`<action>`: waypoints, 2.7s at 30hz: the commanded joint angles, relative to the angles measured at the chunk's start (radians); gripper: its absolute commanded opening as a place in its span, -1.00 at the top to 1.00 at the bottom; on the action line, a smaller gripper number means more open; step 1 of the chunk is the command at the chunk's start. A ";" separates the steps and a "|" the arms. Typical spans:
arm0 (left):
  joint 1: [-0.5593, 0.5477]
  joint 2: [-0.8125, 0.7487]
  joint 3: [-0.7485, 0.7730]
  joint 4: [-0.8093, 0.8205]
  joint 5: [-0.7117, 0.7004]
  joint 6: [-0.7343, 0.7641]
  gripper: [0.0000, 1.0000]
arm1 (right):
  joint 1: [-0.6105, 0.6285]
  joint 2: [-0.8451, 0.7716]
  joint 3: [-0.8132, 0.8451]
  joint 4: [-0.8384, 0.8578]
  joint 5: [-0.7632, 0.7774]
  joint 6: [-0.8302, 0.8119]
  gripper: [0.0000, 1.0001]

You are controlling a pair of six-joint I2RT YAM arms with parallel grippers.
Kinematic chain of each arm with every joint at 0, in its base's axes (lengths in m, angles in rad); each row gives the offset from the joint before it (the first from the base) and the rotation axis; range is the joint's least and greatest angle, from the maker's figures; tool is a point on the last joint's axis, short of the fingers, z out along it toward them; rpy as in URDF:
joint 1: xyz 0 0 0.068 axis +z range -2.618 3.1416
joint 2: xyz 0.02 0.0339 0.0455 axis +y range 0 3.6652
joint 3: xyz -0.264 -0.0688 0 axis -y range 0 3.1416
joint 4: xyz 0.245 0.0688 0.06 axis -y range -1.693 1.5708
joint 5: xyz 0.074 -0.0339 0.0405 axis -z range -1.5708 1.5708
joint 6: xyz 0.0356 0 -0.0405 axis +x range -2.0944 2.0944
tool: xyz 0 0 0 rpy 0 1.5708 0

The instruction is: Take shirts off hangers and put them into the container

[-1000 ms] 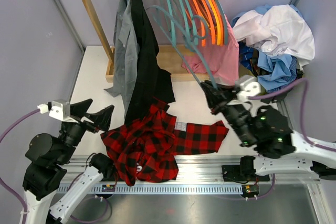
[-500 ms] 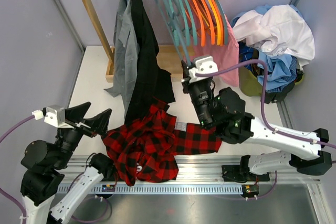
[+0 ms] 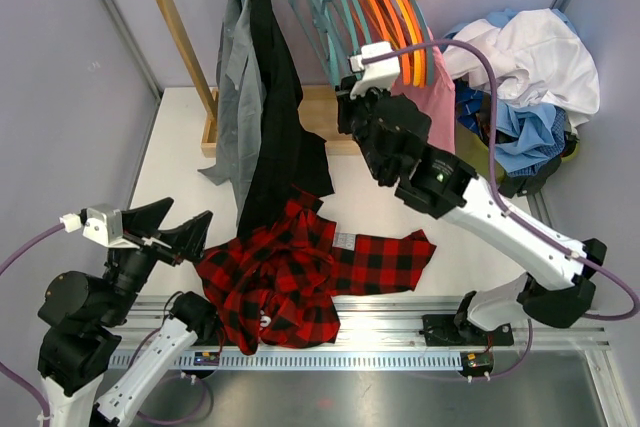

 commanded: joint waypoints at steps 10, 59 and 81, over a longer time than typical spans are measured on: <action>0.001 -0.016 -0.003 0.036 0.052 -0.003 -0.98 | -0.180 0.321 0.485 -0.336 -0.294 0.132 1.00; 0.001 -0.051 -0.044 0.011 0.070 -0.060 -0.98 | 0.524 0.462 -0.351 -0.068 -0.432 0.758 -0.99; 0.001 -0.057 -0.047 -0.004 0.084 -0.060 -0.98 | 0.343 0.497 -0.638 -0.341 -0.182 1.235 1.00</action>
